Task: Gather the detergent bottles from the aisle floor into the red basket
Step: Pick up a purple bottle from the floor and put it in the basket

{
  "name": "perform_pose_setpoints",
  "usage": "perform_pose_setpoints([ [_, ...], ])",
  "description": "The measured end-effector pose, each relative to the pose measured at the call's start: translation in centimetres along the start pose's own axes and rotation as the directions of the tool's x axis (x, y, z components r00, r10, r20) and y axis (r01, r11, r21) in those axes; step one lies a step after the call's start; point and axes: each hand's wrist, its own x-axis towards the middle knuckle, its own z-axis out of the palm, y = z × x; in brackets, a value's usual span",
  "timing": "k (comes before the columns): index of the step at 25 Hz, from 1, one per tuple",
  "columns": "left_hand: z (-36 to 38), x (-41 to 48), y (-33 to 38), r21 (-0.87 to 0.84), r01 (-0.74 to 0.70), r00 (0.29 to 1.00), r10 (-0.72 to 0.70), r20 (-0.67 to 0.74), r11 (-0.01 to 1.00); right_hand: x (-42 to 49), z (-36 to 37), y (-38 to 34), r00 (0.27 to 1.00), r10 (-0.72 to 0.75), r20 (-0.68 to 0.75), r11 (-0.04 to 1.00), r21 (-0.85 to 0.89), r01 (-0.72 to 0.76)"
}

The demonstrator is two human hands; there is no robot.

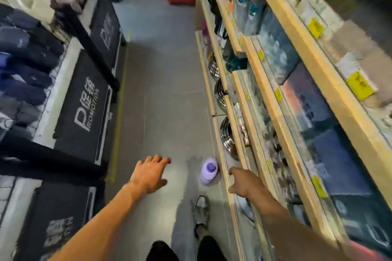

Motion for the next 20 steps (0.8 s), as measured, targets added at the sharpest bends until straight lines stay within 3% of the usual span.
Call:
perform_pose_setpoints([
  [4,8.0,9.2,0.7,-0.112,0.015,0.996,-0.006,0.083,0.994,11.8,3.5,2.9,0.991,0.011,0.13,0.998,0.059,-0.019],
  [10,25.3,26.3,3.3,-0.263,-0.003,0.999,0.016,0.049,0.965,33.7,8.3,4.8,0.991,-0.059,0.118,0.995,0.086,0.049],
  [15,43.6,36.8,8.9,-0.435,0.051,0.998,-0.032,0.05,0.899,52.0,15.3,7.5,0.975,-0.157,0.161,0.974,-0.14,0.179],
  [20,52.8,42.6,13.3,-0.72,0.128,0.98,-0.198,-0.014,0.682,62.3,21.2,9.9,0.909,-0.268,0.32,0.847,-0.371,0.38],
])
